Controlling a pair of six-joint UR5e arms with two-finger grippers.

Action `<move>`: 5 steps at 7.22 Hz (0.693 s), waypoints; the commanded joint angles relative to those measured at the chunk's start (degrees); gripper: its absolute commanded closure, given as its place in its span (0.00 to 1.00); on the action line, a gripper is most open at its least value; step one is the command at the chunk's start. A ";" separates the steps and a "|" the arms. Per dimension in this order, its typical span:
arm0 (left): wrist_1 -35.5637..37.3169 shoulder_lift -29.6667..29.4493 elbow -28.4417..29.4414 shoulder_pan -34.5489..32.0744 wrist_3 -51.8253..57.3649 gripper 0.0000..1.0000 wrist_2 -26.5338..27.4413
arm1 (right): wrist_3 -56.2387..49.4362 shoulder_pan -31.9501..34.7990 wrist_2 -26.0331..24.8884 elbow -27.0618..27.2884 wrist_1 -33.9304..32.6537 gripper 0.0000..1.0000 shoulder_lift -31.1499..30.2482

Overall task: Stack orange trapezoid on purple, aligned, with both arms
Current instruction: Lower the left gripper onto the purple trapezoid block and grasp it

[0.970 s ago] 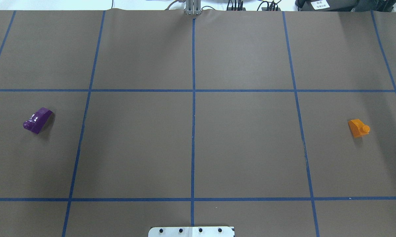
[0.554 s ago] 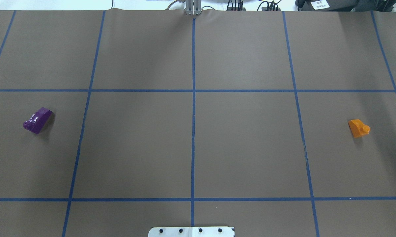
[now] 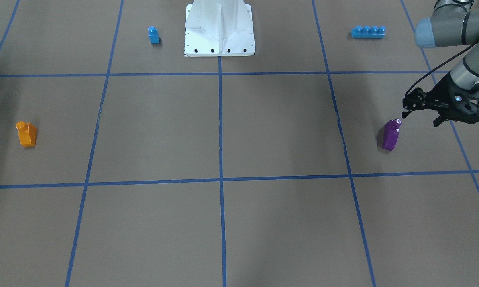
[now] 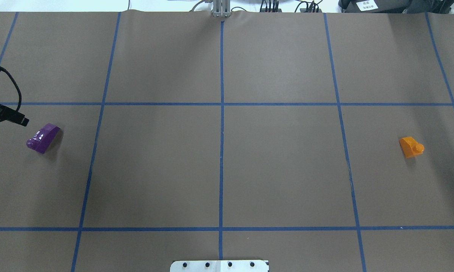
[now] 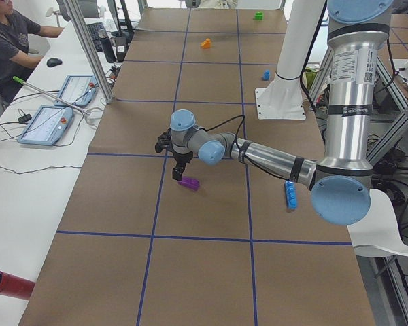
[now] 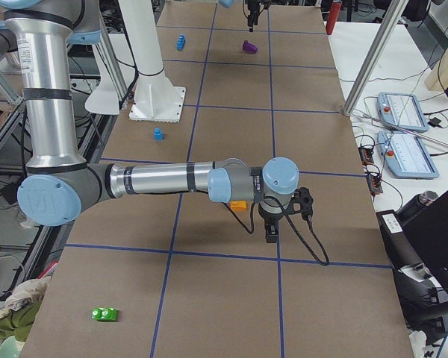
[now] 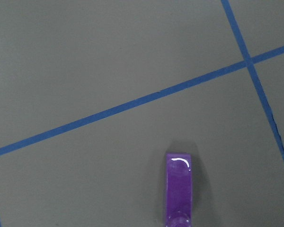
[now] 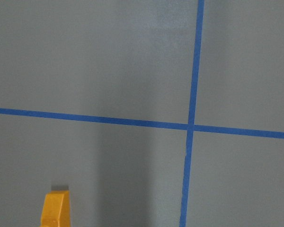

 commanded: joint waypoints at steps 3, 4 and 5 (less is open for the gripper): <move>-6.21 -0.55 5.65 7.06 -2.45 0.00 3.11 | 0.03 -0.02 0.14 -0.10 0.09 0.00 -0.02; -6.21 -0.55 6.52 7.68 -2.45 0.00 3.11 | 0.03 -0.02 0.31 -0.19 0.09 0.00 -0.02; -6.21 -0.64 7.22 8.03 -2.28 0.01 3.11 | 0.03 -0.02 0.40 -0.28 0.09 0.00 -0.02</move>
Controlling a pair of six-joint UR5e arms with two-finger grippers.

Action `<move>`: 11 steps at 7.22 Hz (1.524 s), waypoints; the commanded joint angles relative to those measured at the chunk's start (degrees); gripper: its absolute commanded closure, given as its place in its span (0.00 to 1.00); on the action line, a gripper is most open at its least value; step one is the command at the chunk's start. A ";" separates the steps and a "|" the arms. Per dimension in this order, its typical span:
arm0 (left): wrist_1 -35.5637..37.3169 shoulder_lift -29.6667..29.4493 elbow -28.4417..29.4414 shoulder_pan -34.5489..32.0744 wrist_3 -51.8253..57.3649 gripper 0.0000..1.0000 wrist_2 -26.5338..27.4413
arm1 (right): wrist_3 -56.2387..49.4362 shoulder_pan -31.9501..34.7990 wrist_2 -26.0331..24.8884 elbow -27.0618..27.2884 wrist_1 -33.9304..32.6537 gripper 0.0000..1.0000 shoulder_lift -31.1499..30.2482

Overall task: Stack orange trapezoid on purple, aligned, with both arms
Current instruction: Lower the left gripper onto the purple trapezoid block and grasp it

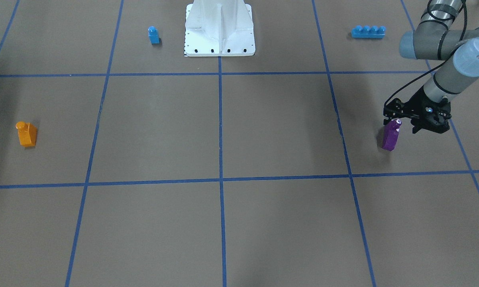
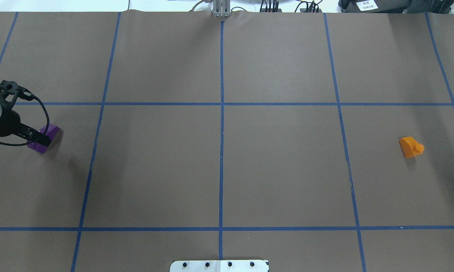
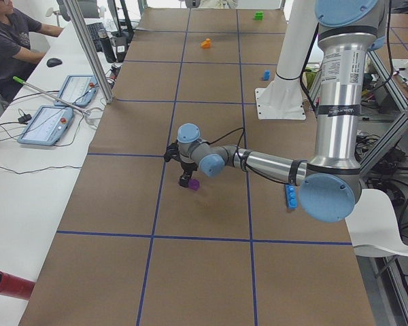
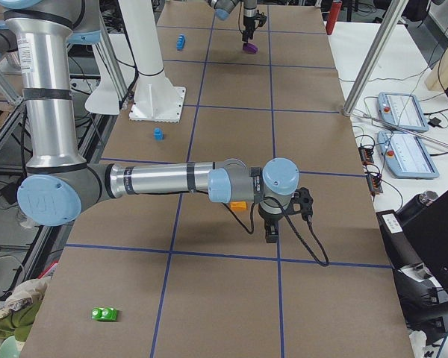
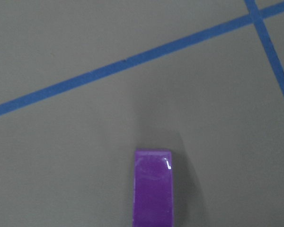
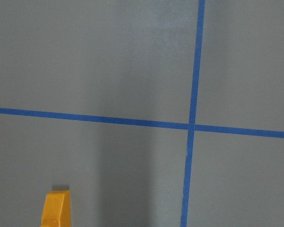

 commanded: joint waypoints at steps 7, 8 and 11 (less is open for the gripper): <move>0.32 0.70 0.70 0.55 0.04 1.00 -0.29 | 0.09 0.00 0.75 -0.09 -0.09 0.00 0.00; 0.67 0.70 -2.45 0.37 0.04 1.00 -0.64 | 0.09 0.00 0.75 -0.17 -0.09 0.00 0.00; 8.80 -9.17 -5.82 0.10 0.04 1.00 -0.38 | 0.00 0.00 0.75 -0.61 -0.09 0.00 0.17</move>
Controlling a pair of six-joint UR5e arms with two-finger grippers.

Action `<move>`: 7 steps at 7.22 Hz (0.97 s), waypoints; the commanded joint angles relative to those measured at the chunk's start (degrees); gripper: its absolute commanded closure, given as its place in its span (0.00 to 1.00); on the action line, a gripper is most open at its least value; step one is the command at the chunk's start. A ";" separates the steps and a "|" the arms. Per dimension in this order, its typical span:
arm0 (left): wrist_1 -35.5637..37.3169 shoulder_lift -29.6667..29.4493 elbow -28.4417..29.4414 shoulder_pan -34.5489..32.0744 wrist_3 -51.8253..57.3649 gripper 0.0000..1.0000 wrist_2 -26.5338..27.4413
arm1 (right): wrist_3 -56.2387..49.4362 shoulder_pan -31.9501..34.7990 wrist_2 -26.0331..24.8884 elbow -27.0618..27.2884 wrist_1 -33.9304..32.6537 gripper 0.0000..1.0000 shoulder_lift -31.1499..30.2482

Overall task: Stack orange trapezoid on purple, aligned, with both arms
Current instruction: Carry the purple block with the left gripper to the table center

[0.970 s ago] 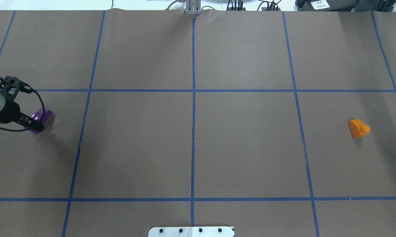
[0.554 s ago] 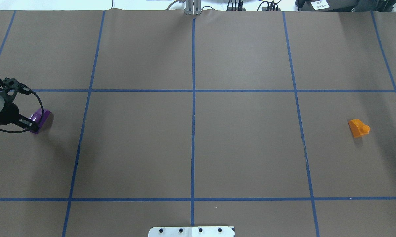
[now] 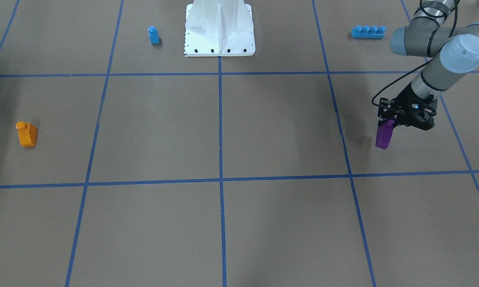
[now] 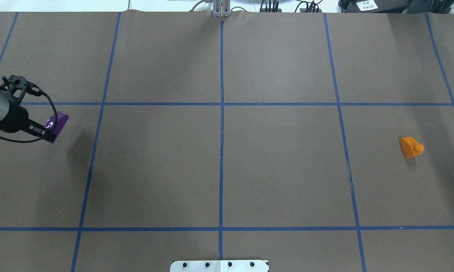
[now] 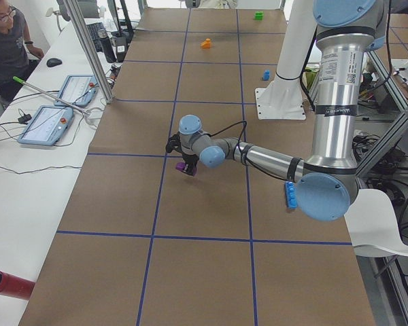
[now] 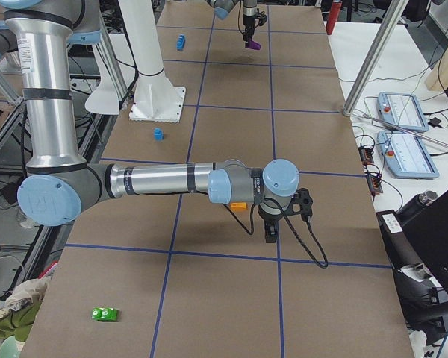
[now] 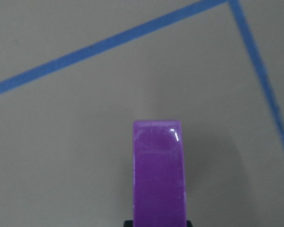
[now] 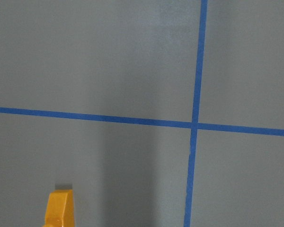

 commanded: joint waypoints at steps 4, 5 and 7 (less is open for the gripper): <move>24.55 -30.24 0.86 7.72 -1.84 1.00 7.88 | -0.10 -0.09 0.70 -2.98 0.44 0.00 0.84; 26.01 -36.13 4.26 10.47 -4.72 1.00 10.78 | -0.01 -0.09 0.70 -3.07 0.44 0.00 1.01; 25.85 -45.20 13.57 15.04 -7.47 1.00 12.47 | -0.01 0.00 0.70 -3.25 0.44 0.00 1.02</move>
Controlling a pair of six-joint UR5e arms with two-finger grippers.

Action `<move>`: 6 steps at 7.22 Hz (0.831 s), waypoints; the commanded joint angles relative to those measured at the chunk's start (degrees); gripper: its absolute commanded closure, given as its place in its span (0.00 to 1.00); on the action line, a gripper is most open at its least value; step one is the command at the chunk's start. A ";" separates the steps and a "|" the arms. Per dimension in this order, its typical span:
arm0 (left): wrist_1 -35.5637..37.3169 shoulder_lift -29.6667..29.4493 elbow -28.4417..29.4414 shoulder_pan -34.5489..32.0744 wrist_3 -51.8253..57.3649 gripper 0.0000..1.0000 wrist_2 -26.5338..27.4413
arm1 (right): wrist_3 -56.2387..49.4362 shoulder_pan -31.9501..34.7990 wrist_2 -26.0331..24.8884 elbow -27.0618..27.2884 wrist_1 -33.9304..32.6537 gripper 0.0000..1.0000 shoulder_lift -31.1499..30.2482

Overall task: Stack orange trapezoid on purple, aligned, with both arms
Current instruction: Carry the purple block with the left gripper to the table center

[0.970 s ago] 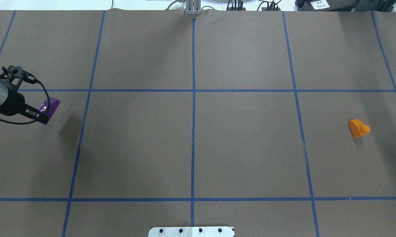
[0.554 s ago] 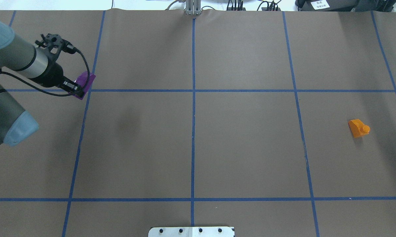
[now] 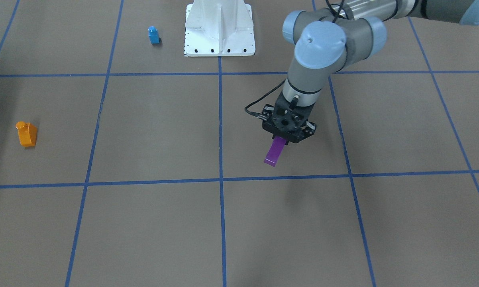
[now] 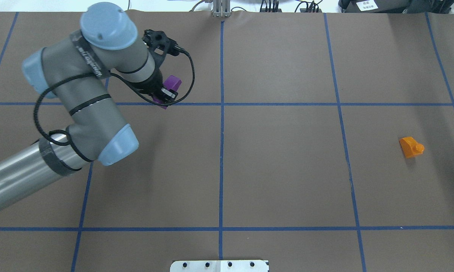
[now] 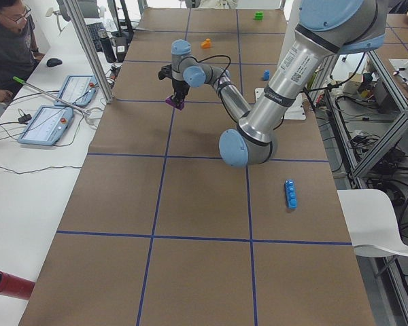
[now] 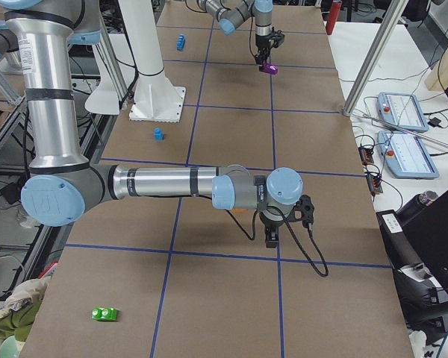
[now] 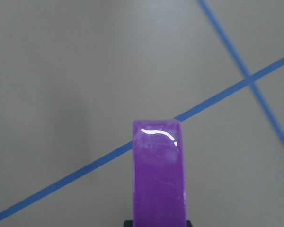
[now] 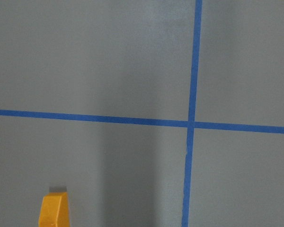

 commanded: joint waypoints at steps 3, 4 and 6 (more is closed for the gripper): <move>-6.19 -11.14 17.00 7.46 -3.42 1.00 7.19 | 0.04 -0.02 0.11 -0.09 0.02 0.00 -0.04; -8.93 -12.02 20.43 8.34 -4.13 1.00 8.50 | 0.04 -0.02 0.11 -0.09 0.11 0.00 -0.04; -9.13 -12.82 22.22 9.40 -3.88 1.00 9.30 | 0.04 -0.02 0.11 -0.09 0.11 0.00 -0.04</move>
